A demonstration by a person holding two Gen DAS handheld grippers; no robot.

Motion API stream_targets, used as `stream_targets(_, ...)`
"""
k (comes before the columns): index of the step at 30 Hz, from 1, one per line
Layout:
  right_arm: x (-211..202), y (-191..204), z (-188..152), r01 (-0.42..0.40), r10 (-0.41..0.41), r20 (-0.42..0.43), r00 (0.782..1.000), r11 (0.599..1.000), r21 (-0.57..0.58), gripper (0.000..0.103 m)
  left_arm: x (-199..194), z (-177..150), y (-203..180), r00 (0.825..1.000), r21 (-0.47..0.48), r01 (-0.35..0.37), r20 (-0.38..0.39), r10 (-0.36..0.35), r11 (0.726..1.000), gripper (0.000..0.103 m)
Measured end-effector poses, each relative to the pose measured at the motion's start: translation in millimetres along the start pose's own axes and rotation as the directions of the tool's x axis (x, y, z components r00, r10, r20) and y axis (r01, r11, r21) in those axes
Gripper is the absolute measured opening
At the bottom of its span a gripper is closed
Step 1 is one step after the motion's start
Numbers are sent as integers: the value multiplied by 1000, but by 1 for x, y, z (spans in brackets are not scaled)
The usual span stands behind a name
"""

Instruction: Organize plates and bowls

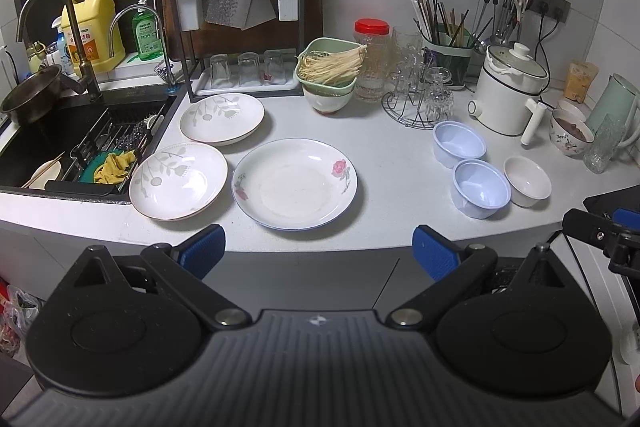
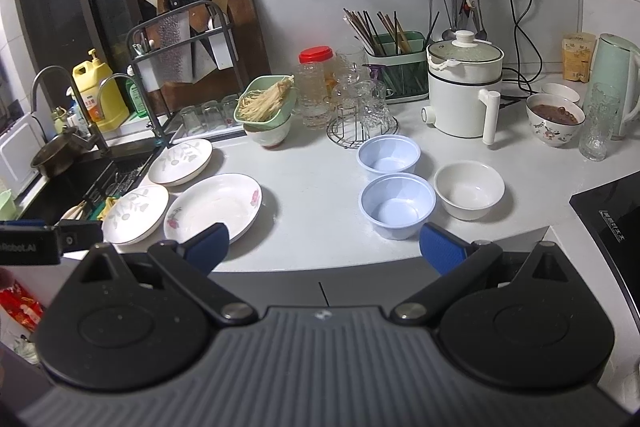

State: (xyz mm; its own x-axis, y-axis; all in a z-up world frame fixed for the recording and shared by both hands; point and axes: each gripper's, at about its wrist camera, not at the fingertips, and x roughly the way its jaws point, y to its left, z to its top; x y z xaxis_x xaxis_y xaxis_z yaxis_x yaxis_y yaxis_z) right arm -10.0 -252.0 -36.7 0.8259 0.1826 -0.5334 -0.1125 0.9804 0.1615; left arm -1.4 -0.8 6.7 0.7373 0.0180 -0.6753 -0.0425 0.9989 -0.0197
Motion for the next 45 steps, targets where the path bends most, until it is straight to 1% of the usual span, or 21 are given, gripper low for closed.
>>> stream_targets(5,0,0,-2,0,0,-3,1000,1000,-2,103,0,-2,-2,1000,-2,3,-5,-3,1000,101)
stream_targets(9,-2,-1,-3,-3,3,2,1000,1000,-6,103,-2,-1,-8,1000,12,-1,7,1,1000,101)
stream_targets(13,-4,-5,-4,21,-21,13,1000,1000,3,103,-1,-1,-9,1000,17,-9,3,9,1000,101)
stream_targets(19,-4,-9,-2,15,-15,7,1000,1000,23,103,-1,-3,-7,1000,-1,-9,5,9,1000,101)
stream_targets(24,-8,-7,-4,14,-14,4,1000,1000,18,103,6,-7,-6,1000,-2,-3,-24,3,1000,101)
stream_targets(29,-7,-3,-4,0,0,-3,1000,1000,18,103,4,-5,-6,1000,16,-17,-8,17,1000,101)
stream_targets(31,-7,-2,-3,-12,12,-1,1000,1000,15,103,4,-4,-4,1000,4,-18,-3,18,1000,101)
stream_targets(35,-7,-1,1,-8,8,-11,1000,1000,21,103,6,-3,3,1000,-30,-8,-13,8,1000,101)
stream_targets(38,-10,4,4,4,-4,9,1000,1000,21,103,10,-3,10,1000,-33,-14,-19,13,999,101)
stream_targets(43,4,9,7,15,-15,-12,1000,999,52,103,17,4,23,1000,-33,-19,-17,19,999,101)
stream_targets(45,10,15,8,21,-20,-19,1000,999,48,103,23,8,29,1000,-37,-12,-18,12,999,101)
